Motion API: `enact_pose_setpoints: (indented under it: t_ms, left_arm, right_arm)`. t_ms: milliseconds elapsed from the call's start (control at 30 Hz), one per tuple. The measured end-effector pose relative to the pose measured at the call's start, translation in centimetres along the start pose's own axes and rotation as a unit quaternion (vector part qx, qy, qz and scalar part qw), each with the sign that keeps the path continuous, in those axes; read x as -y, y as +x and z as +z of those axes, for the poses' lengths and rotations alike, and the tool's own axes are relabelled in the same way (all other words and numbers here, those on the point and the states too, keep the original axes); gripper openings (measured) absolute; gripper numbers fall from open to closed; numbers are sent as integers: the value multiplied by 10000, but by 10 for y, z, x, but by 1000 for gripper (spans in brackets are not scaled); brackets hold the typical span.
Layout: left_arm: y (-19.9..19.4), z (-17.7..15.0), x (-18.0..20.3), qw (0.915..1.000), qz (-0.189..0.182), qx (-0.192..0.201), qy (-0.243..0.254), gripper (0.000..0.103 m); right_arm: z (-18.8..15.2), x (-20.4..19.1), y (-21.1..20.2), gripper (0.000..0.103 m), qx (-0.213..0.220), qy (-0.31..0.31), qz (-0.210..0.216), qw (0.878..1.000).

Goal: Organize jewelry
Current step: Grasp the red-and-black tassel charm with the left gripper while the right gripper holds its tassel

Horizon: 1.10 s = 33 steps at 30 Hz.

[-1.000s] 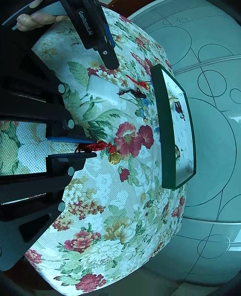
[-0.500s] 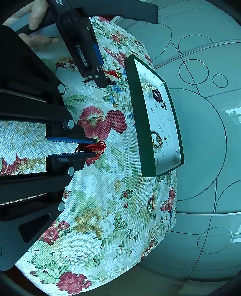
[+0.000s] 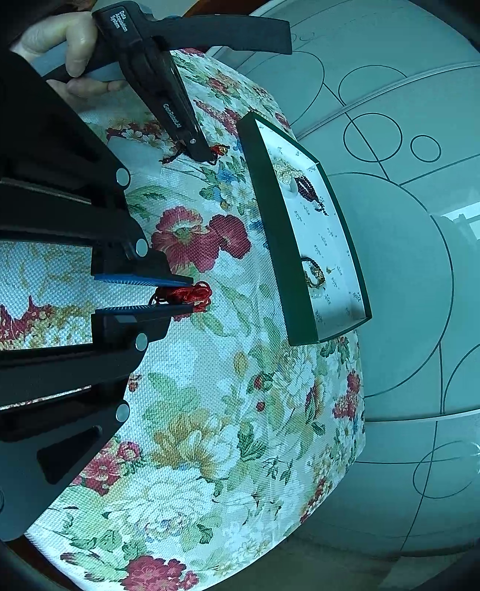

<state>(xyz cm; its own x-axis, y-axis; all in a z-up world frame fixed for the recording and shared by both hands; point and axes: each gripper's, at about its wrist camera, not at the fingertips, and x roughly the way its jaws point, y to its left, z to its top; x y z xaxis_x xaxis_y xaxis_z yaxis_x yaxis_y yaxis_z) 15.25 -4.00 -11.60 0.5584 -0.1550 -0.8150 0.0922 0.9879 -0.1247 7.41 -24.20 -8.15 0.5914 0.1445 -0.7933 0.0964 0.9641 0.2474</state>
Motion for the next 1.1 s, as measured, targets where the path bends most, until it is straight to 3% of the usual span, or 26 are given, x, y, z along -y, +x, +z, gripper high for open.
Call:
enact_pose_setpoints:
  t_ms: [400,867,933,1000,1100]
  left_arm:
    - [-35,-6,-11,9995,-209,230,-51,9]
    - [-29,-26,-25,9994,-326,-87,-119,11]
    - [-30,-28,-25,9994,-309,-101,-83,18]
    - [-33,-30,-27,9995,-296,-65,-67,40]
    - [-36,-31,-30,9996,-279,-17,-60,47]
  right_arm:
    - [-2,-7,-14,9,91,-84,-23,9999]
    - [-7,-14,-16,9,34,-170,-26,9998]
    - [-8,-14,-15,9,22,-171,-22,9998]
    - [-8,-15,-14,9,11,-173,-12,9998]
    - [-9,-16,-13,9,-8,-181,-10,9998]
